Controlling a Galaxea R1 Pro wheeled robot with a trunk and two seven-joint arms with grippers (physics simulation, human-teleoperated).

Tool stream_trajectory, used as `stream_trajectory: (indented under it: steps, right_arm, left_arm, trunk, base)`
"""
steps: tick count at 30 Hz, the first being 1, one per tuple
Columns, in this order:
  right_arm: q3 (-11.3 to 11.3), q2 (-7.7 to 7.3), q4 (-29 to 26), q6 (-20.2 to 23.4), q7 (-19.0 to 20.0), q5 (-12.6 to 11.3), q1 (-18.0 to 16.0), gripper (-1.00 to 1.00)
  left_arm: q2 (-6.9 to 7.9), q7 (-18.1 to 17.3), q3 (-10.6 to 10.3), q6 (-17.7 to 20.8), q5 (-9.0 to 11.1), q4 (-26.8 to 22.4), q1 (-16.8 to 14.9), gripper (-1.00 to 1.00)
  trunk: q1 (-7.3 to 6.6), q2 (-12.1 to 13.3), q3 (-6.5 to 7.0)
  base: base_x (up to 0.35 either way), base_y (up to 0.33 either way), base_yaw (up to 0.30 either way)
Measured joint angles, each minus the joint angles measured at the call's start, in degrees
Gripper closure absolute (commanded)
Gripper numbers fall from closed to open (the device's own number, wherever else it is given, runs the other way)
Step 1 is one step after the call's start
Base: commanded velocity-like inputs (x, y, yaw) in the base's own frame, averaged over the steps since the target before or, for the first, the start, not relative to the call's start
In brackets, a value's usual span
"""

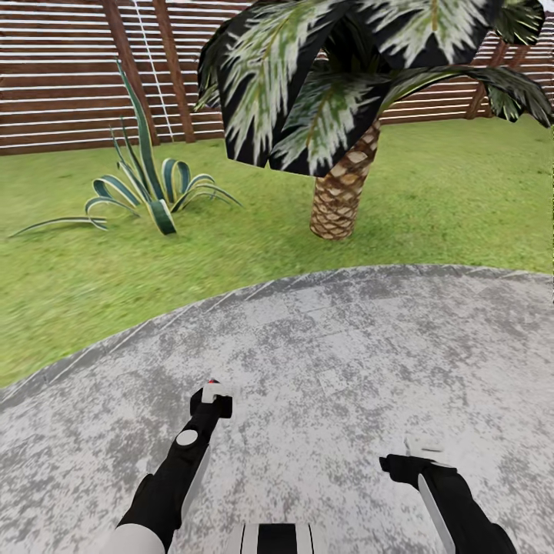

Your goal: In the garden, pick up the pesticide atomizer on the floor and spray pesticide onto both trees until each tree trunk is fully covered.

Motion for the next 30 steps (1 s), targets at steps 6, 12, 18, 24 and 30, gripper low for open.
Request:
stream_trajectory:
  steps: [6, 12, 18, 24, 30]
  right_arm:
    - [-1.49, 0.02, -0.02, 0.07, 0.01, -0.01, 0.00, -1.00]
    - [-1.77, 0.02, -0.02, 0.08, 0.01, -0.02, 0.00, -1.00]
    - [-1.80, 0.02, -0.02, 0.08, 0.01, -0.04, 0.00, -1.00]
    - [-1.81, 0.02, -0.01, 0.08, 0.01, -0.03, 0.00, -1.00]
    - [-1.81, 0.02, 0.00, 0.08, 0.01, -0.05, 0.00, -1.00]
  left_arm:
    - [0.10, 0.02, 0.06, 0.17, 0.00, 0.00, 0.00, 1.00]
    - [0.13, 0.03, 0.15, 0.22, 0.00, 0.00, 0.00, 1.00]
    - [0.13, 0.03, 0.16, 0.28, 0.00, 0.00, 0.00, 1.00]
    - [0.13, 0.03, 0.16, 0.31, 0.00, 0.00, 0.00, 1.00]
    - [0.13, 0.03, 0.17, 0.31, 0.00, 0.00, 0.00, 1.00]
  trunk:
    - [-0.15, 0.08, 1.36]
    - [-0.31, 0.16, 2.98]
    - [-1.24, 1.79, 4.58]
    - [-2.56, 4.20, 6.07]
    - [-3.87, 6.60, 7.30]
  base:
    - [0.000, 0.000, 0.000]
    - [0.000, 0.000, -0.071]
    - [0.000, 0.000, -0.144]
    - [0.000, 0.000, -0.141]
    - [0.000, 0.000, -0.040]
